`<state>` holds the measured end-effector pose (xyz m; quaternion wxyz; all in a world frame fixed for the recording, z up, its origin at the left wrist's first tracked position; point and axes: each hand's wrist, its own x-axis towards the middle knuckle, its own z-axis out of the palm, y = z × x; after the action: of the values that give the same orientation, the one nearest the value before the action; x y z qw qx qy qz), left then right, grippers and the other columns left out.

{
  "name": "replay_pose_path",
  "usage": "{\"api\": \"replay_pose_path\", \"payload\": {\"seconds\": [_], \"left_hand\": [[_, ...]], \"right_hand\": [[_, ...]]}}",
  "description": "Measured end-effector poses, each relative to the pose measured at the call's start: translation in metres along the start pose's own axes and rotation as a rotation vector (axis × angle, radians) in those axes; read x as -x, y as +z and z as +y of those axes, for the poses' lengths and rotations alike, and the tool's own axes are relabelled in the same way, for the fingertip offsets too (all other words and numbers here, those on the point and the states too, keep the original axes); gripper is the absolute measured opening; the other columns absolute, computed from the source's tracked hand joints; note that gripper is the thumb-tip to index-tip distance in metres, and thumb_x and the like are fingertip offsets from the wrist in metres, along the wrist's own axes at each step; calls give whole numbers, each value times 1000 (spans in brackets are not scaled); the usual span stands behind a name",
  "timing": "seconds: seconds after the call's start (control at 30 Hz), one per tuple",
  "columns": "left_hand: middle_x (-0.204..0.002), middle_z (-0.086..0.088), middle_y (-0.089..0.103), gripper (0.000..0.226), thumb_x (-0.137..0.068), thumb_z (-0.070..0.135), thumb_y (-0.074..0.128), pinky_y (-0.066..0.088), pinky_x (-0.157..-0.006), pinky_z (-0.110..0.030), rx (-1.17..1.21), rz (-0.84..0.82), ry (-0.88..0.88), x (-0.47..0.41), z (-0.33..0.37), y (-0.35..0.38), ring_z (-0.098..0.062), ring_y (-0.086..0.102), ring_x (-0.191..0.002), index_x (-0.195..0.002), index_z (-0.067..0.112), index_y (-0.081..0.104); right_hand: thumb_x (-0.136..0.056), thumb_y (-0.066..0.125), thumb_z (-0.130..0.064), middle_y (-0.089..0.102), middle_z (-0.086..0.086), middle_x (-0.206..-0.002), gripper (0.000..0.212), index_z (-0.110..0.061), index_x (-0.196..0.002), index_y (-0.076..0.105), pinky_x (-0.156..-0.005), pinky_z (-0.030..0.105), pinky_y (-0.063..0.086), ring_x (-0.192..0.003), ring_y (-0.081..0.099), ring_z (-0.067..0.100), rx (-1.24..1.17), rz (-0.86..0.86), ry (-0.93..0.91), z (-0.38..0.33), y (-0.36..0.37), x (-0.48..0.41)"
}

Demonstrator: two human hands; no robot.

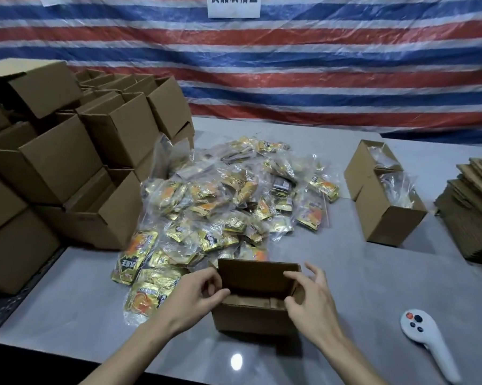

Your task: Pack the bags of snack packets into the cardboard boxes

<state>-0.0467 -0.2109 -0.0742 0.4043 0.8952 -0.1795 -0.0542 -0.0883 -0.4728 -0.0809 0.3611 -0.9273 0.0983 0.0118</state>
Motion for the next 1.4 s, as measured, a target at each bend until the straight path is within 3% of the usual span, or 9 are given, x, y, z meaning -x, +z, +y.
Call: {"api": "replay_pose_path", "payload": {"seconds": [0.17,0.33,0.5,0.67,0.87,0.93,1.0,1.1,1.4], "left_hand": [[-99,22,58,23,-89,46,64,46,-71,-16,-106,107,35,1,-6,-5,0,58,-91,-110,40,56],[-102,20,60,9,-97,39,56,47,-78,-22,111,356,-121,-32,-11,-10,3,57,-96,-103,34,60],[-125,1,57,12,-96,35,56,44,-101,-40,-150,105,-320,-76,-38,-16,-19,52,-120,-103,30,64],[-166,4,8,39,-100,55,39,10,-120,-52,-512,-216,-310,-113,-56,-12,-28,4,-151,-129,43,61],[-160,6,25,62,-100,54,41,16,-118,-55,-521,-273,-306,-132,-53,-12,-28,18,-150,-155,36,21],[-142,5,53,53,-100,38,50,47,-103,-45,-405,-102,-284,-135,-44,-19,-19,57,-119,-150,28,38],[-134,3,60,40,-99,26,57,53,-77,-22,-235,83,-286,-139,-34,-27,-6,62,-85,-139,21,55],[-133,1,61,57,-88,19,73,44,-70,-2,74,231,-299,-137,-21,-45,-1,57,-97,-140,8,52],[-107,-4,63,39,-98,-2,54,62,-77,-38,339,353,-35,-114,42,-77,-23,69,-96,-128,20,64]], "right_hand": [[-81,60,-22,34,-11,-142,49,-45,-123,53,-102,25,37,-133,41,12,-16,-165,65,2,4,1],[-85,59,-19,31,-8,-136,49,-42,-126,46,-89,24,41,-112,45,10,-96,-214,73,1,8,-4],[-85,58,-21,33,-10,-129,45,-46,-120,45,-80,22,40,-102,50,5,-97,-203,73,2,9,-7],[-86,57,-25,34,-12,-126,42,-47,-119,43,-80,22,40,-99,50,3,-75,-233,61,5,8,-10],[-86,56,-25,34,-12,-123,42,-46,-120,43,-82,21,39,-96,50,2,-65,-266,67,4,3,-13],[-85,57,-25,34,-12,-124,42,-46,-120,44,-80,17,39,-98,50,3,-69,-264,58,5,3,-13],[-85,58,-24,35,-12,-125,43,-46,-120,45,-80,15,38,-101,49,5,-70,-254,48,5,3,-13],[-86,59,-21,36,-11,-125,49,-43,-127,46,-75,5,40,-99,50,4,-84,-250,39,4,4,-12],[-80,62,-14,39,-9,-128,58,-37,-132,47,-77,-3,35,-104,47,5,-91,-242,0,-1,-1,-9]]}}
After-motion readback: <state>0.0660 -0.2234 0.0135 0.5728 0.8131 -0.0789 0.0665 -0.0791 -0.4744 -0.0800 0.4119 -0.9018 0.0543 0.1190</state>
